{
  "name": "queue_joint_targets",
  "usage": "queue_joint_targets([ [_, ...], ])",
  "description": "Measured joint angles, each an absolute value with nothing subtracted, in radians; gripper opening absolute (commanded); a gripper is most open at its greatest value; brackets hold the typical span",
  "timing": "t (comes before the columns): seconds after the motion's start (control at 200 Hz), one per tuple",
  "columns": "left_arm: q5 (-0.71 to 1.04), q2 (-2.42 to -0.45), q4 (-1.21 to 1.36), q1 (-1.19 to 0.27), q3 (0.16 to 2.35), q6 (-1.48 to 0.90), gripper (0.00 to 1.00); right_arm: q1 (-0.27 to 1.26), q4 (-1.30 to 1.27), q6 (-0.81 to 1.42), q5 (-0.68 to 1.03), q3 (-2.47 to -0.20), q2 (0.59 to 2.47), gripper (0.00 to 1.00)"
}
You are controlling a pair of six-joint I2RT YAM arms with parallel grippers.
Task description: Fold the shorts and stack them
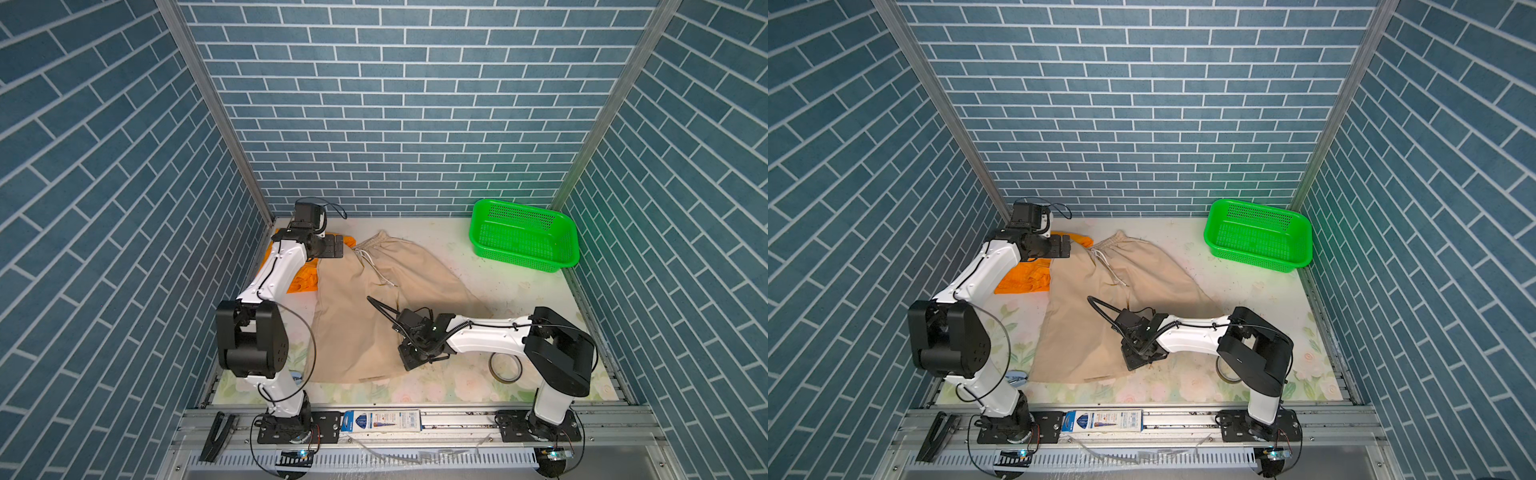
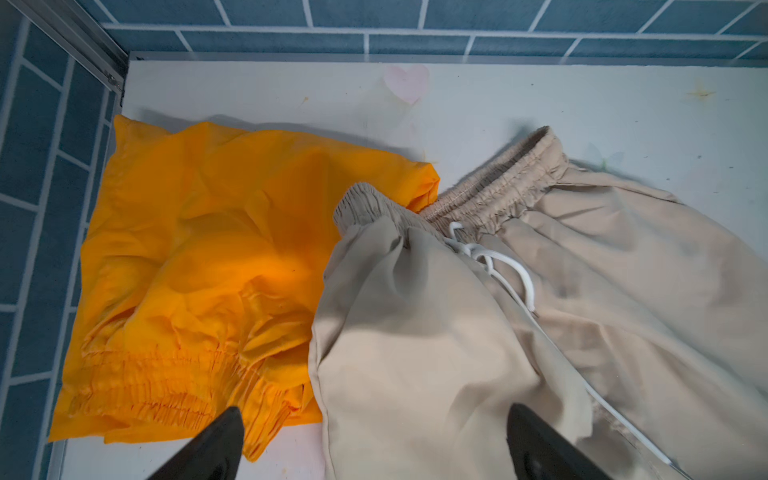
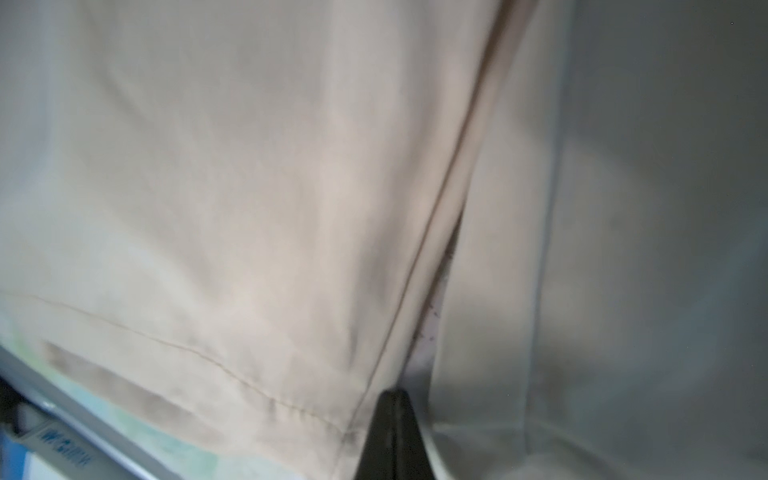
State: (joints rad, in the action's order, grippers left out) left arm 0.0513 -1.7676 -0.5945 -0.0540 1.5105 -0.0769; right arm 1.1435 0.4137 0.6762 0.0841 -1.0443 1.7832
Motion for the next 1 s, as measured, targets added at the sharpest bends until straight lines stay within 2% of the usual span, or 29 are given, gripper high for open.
queue_joint_targets([
  [0.185,0.130,-1.916,-0.599,-0.028,1.615,-0.067,1.00,1.131,0.375,0.677,0.093,-1.012,1.763,0.00],
  [0.255,0.154,-1.944,-0.604,-0.027,1.641,-0.064,1.00,1.124,0.346,0.681,0.111,-0.982,1.744,0.21],
  [0.39,0.187,-1.947,-0.608,-0.027,1.644,-0.064,1.00,1.116,0.291,0.687,0.177,-0.920,1.692,0.35],
  [0.73,0.192,-1.946,-0.640,-0.017,1.644,-0.063,1.00,1.099,0.186,0.729,0.292,-0.815,1.618,0.40],
  [0.995,0.189,-1.914,-0.673,-0.012,1.656,-0.063,1.00,1.105,0.382,0.690,0.120,-0.956,1.525,0.43],
])
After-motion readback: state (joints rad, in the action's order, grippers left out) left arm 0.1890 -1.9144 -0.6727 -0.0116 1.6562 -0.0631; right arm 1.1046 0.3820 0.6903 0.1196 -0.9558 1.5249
